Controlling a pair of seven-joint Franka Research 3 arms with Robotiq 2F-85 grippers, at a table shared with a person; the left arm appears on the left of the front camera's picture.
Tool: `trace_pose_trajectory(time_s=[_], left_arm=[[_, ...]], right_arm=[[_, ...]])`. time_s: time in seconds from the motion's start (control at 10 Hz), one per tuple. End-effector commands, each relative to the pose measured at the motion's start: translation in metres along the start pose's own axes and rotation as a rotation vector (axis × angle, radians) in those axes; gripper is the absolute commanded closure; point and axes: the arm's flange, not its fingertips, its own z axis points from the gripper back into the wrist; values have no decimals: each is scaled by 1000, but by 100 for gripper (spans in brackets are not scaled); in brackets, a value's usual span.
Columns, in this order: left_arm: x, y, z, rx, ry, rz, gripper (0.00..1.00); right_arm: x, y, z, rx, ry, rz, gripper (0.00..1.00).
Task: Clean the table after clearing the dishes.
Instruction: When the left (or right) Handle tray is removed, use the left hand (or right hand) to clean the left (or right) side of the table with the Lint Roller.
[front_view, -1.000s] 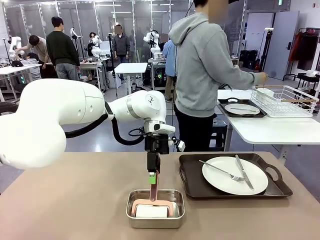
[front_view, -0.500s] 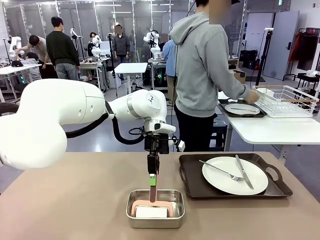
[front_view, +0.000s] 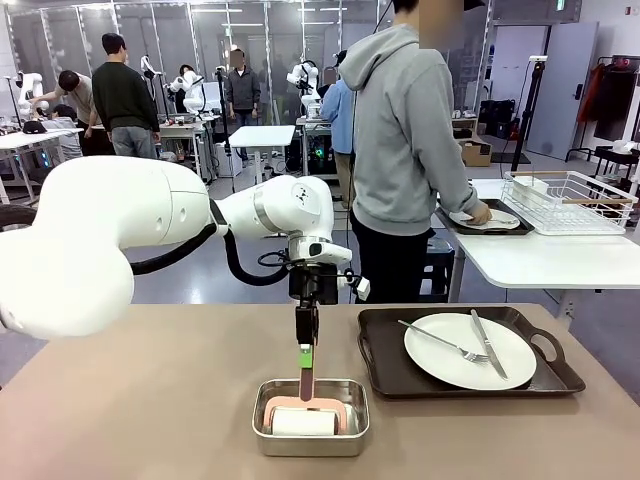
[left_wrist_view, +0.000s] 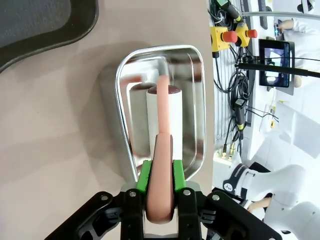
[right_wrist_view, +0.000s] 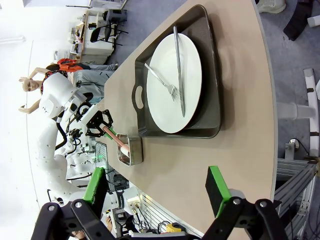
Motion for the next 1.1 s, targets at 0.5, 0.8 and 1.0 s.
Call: trace_pose_trajectory(time_s=[0.5,0.8,1.0], left_arm=[[-68,-160,80,344,-238,412,94],[-138,-181,78,468,-534,783,94],[-165,-178,67,506,-671,965,94]], right_arm=[[-1,3,1,0,-3,5,0],[-1,3,1,0,-3,5,0],[-1,3,1,0,-3,5,0]])
